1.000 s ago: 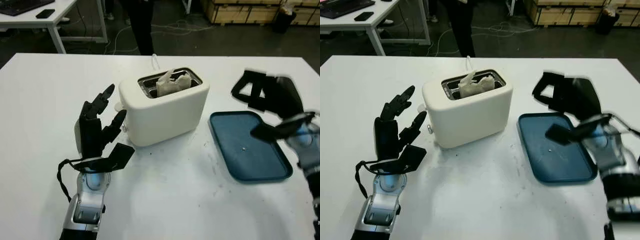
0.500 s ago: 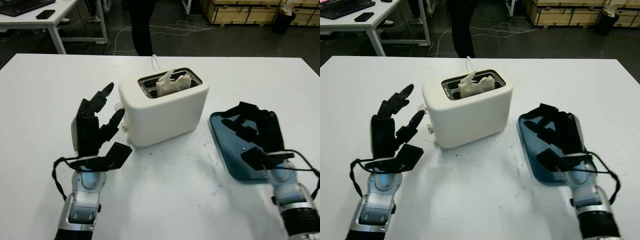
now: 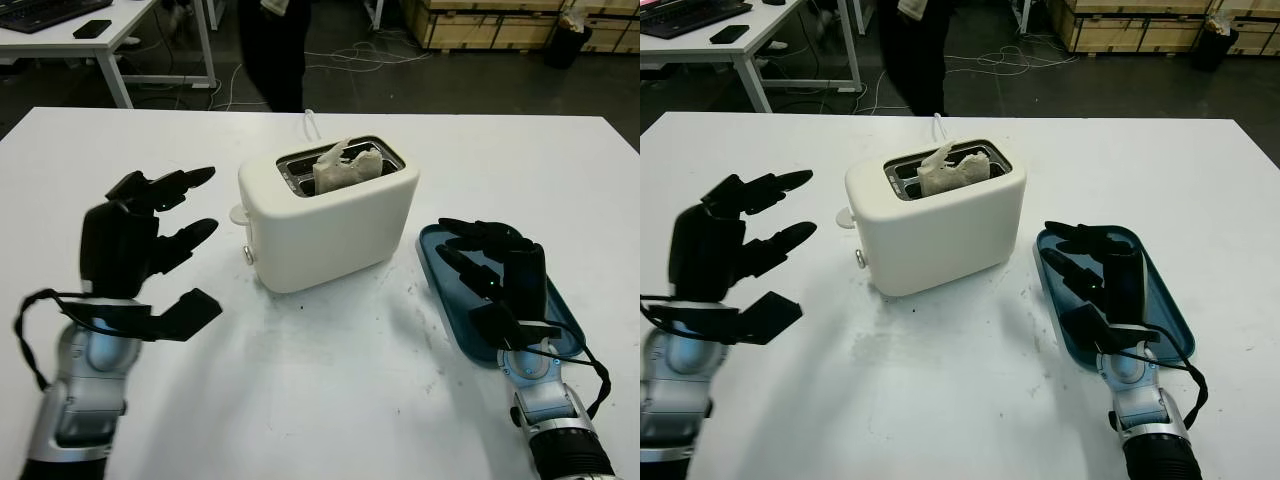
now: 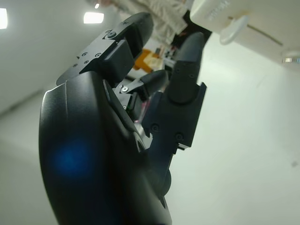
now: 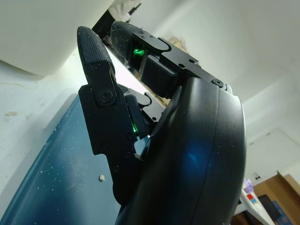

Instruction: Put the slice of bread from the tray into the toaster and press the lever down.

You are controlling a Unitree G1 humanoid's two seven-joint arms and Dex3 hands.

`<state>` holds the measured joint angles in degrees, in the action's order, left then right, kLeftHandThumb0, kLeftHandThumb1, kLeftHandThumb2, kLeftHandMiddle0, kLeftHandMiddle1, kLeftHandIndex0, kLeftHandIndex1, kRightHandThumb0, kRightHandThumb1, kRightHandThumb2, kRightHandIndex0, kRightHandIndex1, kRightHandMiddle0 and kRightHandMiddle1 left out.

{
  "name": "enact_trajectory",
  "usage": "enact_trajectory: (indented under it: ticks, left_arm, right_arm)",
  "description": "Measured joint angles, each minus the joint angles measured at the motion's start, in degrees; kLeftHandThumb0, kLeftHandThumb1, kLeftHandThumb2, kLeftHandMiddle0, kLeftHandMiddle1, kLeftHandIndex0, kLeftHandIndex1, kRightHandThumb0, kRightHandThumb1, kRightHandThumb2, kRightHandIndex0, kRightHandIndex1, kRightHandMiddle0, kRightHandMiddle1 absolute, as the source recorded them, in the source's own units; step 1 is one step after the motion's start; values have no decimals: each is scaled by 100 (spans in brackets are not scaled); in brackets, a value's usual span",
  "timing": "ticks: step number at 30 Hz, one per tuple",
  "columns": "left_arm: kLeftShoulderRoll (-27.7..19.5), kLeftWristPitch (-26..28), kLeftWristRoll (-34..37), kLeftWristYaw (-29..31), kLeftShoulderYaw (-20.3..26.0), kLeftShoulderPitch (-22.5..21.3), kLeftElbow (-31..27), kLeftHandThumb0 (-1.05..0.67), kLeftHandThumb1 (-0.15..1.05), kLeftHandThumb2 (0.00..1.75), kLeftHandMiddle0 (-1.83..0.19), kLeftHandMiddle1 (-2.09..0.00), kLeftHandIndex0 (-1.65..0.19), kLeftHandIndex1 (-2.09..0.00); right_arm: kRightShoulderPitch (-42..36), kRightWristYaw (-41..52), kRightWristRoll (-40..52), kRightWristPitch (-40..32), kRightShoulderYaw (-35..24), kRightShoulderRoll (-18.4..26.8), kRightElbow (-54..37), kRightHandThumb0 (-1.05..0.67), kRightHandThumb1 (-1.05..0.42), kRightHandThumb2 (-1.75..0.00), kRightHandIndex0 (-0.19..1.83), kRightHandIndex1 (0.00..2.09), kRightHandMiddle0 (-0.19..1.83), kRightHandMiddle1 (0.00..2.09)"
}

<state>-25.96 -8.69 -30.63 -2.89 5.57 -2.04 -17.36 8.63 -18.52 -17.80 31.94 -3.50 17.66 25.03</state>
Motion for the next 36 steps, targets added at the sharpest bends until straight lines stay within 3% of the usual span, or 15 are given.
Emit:
enact_trajectory:
  ticks: [6, 13, 24, 36]
  left_arm:
    - [-687, -357, 272, 576, 132, -435, 27, -14, 54, 0, -99, -63, -116, -14]
    - [-982, -523, 351, 1143, 3, -857, 284, -26, 62, 1, -117, -51, -129, -10]
    - [-1064, -844, 169, 1162, -254, -1379, 930, -37, 67, 1, -125, -43, -133, -6]
    - [-1018, -888, -70, 814, -405, -1507, 1443, -30, 73, 1, -135, -43, -135, -4]
  right_arm:
    - [8, 0, 10, -1, -31, -21, -1, -61, -83, 0, 105, 41, 111, 1]
    - [31, 2, 12, -18, -76, -27, -17, -62, -81, 0, 108, 39, 113, 1]
    - [41, 2, 12, -20, -136, -27, -23, -63, -80, 0, 110, 34, 113, 0]
    - [41, 1, 13, -18, -148, -28, -16, -62, -80, 0, 112, 30, 113, 0]
